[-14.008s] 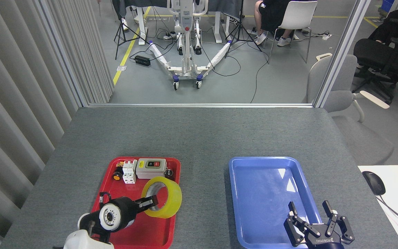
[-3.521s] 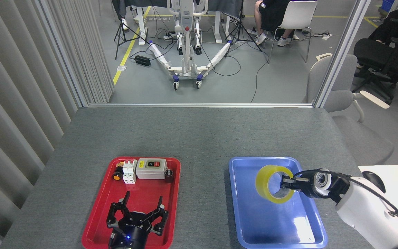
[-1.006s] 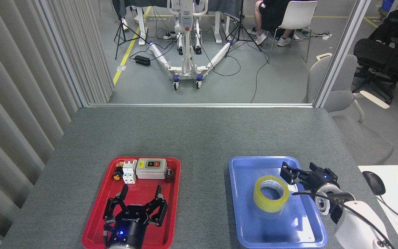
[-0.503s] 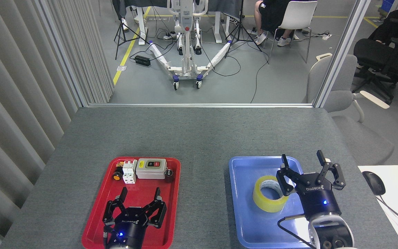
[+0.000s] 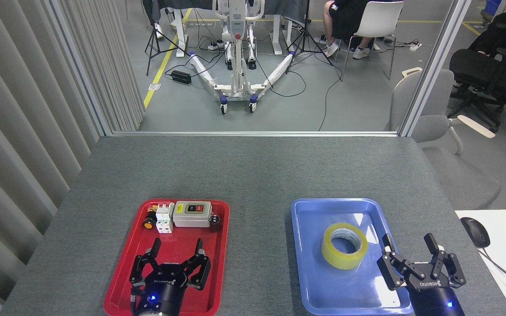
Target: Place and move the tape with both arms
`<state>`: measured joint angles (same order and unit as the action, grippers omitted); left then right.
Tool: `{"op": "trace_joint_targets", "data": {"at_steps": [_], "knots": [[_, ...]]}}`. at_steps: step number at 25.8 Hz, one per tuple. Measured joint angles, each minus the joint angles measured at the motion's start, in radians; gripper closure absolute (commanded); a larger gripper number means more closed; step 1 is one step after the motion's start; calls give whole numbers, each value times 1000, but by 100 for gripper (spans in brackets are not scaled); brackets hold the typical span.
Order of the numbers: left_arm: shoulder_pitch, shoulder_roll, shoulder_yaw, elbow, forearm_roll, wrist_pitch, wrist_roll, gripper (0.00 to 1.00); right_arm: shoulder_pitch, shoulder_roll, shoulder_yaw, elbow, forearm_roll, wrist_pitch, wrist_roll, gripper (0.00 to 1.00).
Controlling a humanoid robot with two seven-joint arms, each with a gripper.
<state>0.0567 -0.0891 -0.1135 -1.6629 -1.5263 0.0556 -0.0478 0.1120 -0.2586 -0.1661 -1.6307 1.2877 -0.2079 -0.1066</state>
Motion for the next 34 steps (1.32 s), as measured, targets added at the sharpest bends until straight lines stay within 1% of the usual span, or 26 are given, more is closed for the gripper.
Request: {"op": "trace_joint_targets", "data": {"at_steps": [3, 8, 10, 14, 17, 23, 28, 31, 34], "knots": [[0, 0, 0, 0, 0, 0, 0, 0, 0, -10, 9, 4, 5, 67, 34, 0], [0, -1, 0, -1, 0, 0, 0, 0, 12, -7, 25, 14, 74, 101, 49, 0], [2, -1, 0, -1, 0, 0, 0, 0, 14, -9, 26, 23, 84, 105, 50, 0], [12, 0, 0, -1, -1, 0, 0, 0, 12, -12, 27, 35, 89, 101, 50, 0], [14, 0, 0, -1, -1, 0, 0, 0, 9, -2, 25, 37, 91, 98, 50, 0], [17, 1, 0, -2, -2, 0, 0, 0, 7, 0, 23, 37, 81, 103, 53, 0], [21, 3, 0, -2, -3, 0, 0, 0, 34, -6, 29, 35, 75, 107, 47, 0], [24, 3, 0, -2, -3, -1, 0, 0, 61, -9, 42, 30, 61, 107, 44, 0], [24, 3, 0, -2, -3, -1, 0, 0, 71, -17, 51, 24, 48, 105, 42, 0]]}}
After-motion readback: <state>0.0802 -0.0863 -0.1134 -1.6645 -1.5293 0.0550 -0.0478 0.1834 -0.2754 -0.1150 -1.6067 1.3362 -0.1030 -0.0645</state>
